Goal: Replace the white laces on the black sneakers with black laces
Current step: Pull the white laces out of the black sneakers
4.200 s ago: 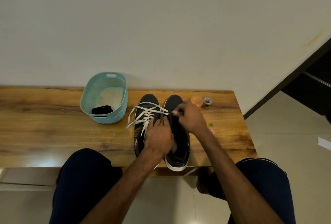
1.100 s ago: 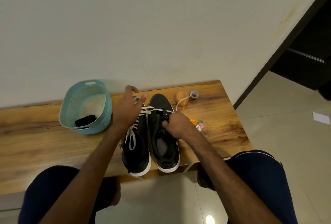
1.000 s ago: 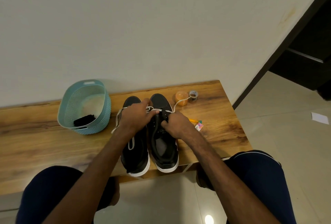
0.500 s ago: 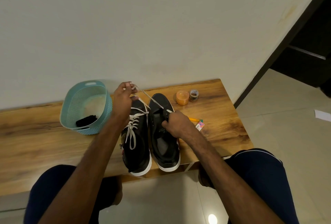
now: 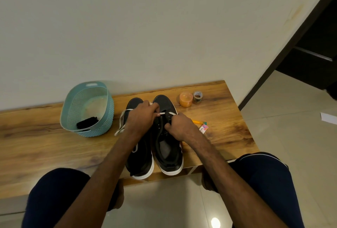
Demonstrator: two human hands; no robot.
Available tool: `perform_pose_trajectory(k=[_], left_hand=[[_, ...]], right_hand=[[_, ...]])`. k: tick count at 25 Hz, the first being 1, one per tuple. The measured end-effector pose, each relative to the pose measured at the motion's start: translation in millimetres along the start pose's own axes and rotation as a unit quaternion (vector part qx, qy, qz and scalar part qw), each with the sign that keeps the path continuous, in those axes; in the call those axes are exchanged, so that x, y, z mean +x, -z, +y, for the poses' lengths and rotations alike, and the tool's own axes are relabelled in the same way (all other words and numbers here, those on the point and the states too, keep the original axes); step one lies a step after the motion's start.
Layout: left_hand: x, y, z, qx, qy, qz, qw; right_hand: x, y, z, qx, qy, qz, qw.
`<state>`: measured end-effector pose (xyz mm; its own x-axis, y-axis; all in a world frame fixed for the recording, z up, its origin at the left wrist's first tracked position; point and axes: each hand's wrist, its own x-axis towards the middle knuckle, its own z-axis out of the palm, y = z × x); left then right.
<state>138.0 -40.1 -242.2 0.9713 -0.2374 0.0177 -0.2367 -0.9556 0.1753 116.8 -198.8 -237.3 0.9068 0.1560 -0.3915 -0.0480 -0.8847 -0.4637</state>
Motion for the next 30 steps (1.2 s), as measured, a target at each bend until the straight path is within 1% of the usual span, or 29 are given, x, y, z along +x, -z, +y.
perform_pose_trajectory(k=[2, 4, 5, 6, 7, 8, 9, 11, 12, 13, 14, 16, 17, 19, 21, 22, 23, 25, 27, 30], left_hand=[[1.7, 3.9, -4.0, 0.049, -0.024, 0.013, 0.998], [0.5, 8.0, -10.9, 0.091, -0.040, 0.005, 0.995], [-1.9, 9.0, -13.7, 0.099, -0.043, 0.005, 0.994], [-4.5, 10.5, -16.3, 0.083, -0.032, 0.021, 0.996], [-6.2, 13.9, -18.2, 0.037, 0.004, 0.055, 0.998], [-6.8, 18.0, -20.1, -0.030, 0.058, 0.098, 0.993], [-6.8, 22.1, -22.5, -0.107, 0.119, 0.140, 0.977], [-6.3, 31.8, -27.7, -0.245, 0.222, 0.210, 0.920], [-6.2, 36.9, -30.5, -0.288, 0.254, 0.238, 0.892], [-5.8, 41.4, -33.6, -0.313, 0.269, 0.253, 0.875], [-5.6, 45.5, -35.2, -0.325, 0.272, 0.248, 0.871], [-9.1, 49.0, -35.0, -0.305, 0.276, 0.201, 0.889], [-12.6, 49.3, -33.9, -0.266, 0.280, 0.178, 0.905], [-22.6, 49.8, -30.0, -0.125, 0.274, 0.139, 0.943], [-35.4, 48.9, -22.3, 0.017, 0.262, 0.082, 0.961], [-40.7, 48.0, -16.9, 0.053, 0.250, 0.047, 0.966], [-44.8, 45.7, -11.4, 0.063, 0.230, 0.019, 0.971], [-50.5, 37.4, -1.4, 0.034, 0.188, -0.014, 0.982], [-52.8, 31.0, 7.6, 0.020, 0.157, -0.019, 0.987], [-54.9, 21.4, 18.7, 0.024, 0.112, -0.020, 0.993]], right_hand=[[0.3, 0.2, -0.7, -0.004, 0.003, -0.003, 1.000], [0.1, 0.8, -1.3, -0.001, 0.005, -0.004, 1.000], [0.1, 0.6, -1.2, 0.004, 0.006, -0.004, 1.000], [-0.3, 0.4, -0.8, 0.008, 0.007, -0.004, 1.000], [-1.0, 0.6, -0.8, 0.012, 0.005, -0.004, 1.000], [-2.0, 1.0, -1.1, 0.015, 0.002, -0.004, 1.000], [-2.2, 1.4, -1.4, 0.015, -0.001, -0.006, 1.000], [-2.1, 1.6, -1.9, 0.015, -0.006, -0.011, 1.000], [-1.9, 1.2, -2.5, 0.017, -0.009, -0.014, 1.000], [-1.8, 0.7, -2.7, 0.018, -0.010, -0.016, 1.000], [-1.6, 0.5, -3.0, 0.013, -0.010, -0.016, 1.000], [0.3, 0.8, -5.3, -0.014, -0.003, 0.009, 1.000], [3.3, 1.4, -6.3, -0.027, 0.009, 0.040, 0.999], [13.6, 2.3, -7.5, -0.013, 0.040, 0.099, 0.994], [28.1, 0.3, -8.5, 0.031, 0.059, 0.104, 0.992], [33.8, -2.4, -9.5, 0.053, 0.060, 0.096, 0.992], [38.0, -5.7, -11.5, 0.072, 0.059, 0.085, 0.992], [44.1, -14.0, -17.3, 0.082, 0.054, 0.066, 0.993], [47.2, -22.3, -21.9, 0.087, 0.030, 0.075, 0.993], [49.7, -25.7, -24.6, 0.179, -0.007, 0.103, 0.978]])
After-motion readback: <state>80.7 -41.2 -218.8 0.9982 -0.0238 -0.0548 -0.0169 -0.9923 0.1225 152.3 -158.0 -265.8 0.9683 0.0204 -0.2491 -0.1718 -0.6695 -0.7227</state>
